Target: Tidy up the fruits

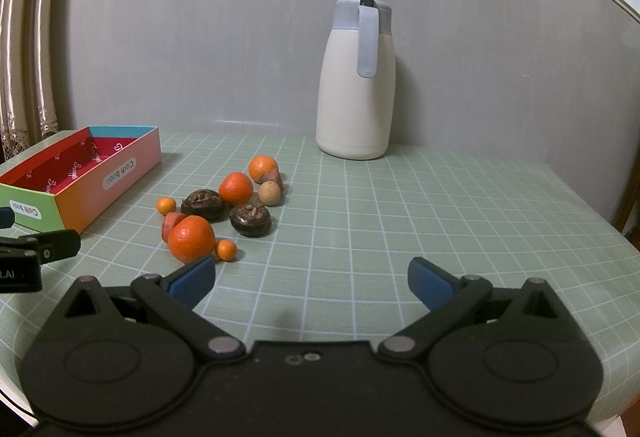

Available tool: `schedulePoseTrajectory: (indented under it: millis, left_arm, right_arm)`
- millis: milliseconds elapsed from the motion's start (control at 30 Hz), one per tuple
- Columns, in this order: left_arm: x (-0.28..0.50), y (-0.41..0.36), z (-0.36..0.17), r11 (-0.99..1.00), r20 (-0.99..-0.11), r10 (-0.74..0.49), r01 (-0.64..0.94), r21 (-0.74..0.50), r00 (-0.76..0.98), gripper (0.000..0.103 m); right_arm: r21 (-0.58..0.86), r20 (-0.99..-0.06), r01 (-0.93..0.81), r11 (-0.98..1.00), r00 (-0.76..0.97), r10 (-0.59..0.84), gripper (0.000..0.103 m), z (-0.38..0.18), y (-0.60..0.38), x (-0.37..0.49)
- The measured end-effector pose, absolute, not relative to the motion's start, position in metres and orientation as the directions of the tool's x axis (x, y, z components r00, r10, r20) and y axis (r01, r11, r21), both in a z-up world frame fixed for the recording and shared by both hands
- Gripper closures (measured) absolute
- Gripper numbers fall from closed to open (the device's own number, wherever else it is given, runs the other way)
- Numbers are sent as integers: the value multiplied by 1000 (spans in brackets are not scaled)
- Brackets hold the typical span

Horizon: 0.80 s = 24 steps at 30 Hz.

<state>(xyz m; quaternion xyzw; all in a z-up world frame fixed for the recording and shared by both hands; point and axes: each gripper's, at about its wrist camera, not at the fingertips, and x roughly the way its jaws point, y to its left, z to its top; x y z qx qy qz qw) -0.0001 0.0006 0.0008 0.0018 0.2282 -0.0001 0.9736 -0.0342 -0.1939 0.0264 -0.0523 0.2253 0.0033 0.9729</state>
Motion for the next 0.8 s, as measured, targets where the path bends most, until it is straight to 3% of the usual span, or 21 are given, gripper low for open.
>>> schedulePoseTrajectory:
  millis: [800]
  left_arm:
    - [0, 0, 0, 1000, -443, 0, 3, 5, 896, 0]
  right_arm:
    - [-101, -442, -32, 994, 897, -16, 0, 25, -193, -33]
